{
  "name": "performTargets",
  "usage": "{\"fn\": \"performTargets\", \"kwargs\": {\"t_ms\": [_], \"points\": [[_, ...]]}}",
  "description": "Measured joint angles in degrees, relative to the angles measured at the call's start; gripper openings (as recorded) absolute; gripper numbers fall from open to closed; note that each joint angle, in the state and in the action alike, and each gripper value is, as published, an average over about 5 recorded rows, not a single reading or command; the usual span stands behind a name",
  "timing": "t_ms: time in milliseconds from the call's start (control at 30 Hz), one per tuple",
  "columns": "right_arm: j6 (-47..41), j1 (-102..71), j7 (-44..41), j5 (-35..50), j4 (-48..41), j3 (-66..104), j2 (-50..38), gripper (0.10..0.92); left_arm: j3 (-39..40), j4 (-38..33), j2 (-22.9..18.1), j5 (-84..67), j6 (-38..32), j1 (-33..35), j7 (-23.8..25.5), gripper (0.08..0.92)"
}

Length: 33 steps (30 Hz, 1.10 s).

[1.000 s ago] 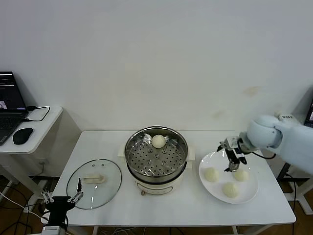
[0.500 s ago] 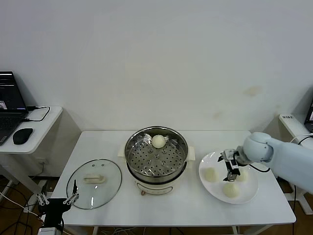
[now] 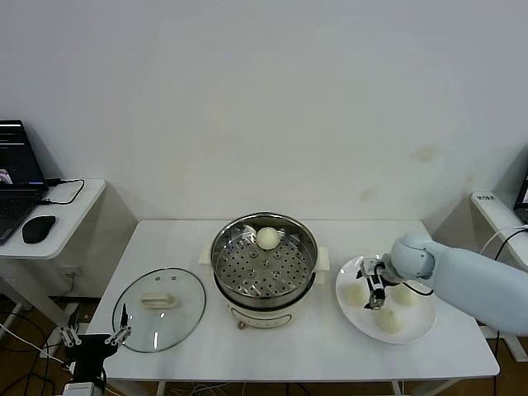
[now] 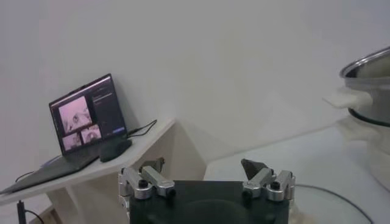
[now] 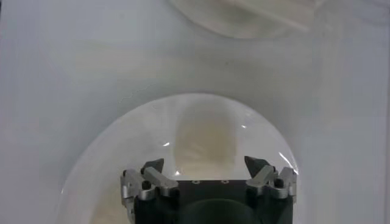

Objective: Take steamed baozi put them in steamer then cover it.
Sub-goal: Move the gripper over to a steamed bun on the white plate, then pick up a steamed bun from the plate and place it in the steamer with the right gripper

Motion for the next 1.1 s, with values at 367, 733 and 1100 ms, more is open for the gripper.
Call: {"fn": "performTargets", "kwargs": {"t_ms": [367, 733, 1100], "points": [[0.0, -1.4, -0.7, -1.0, -1.2, 1.4, 0.5, 0.604, 0.0, -0.2, -0.3, 0.0, -0.1, 0.2, -0.1, 0.823], [0.5, -1.8, -1.5, -1.3, -1.1, 2.3, -0.2, 0.567, 0.1, -0.9, -0.3, 0.0, -0.2, 0.1, -0.2, 0.823], [0.4, 1.5, -3.1, 0.4, 1.3, 2.2, -3.1, 0.551, 0.5, -2.0, -0.2, 0.1, 0.0, 0.0, -0.1, 0.823]]}}
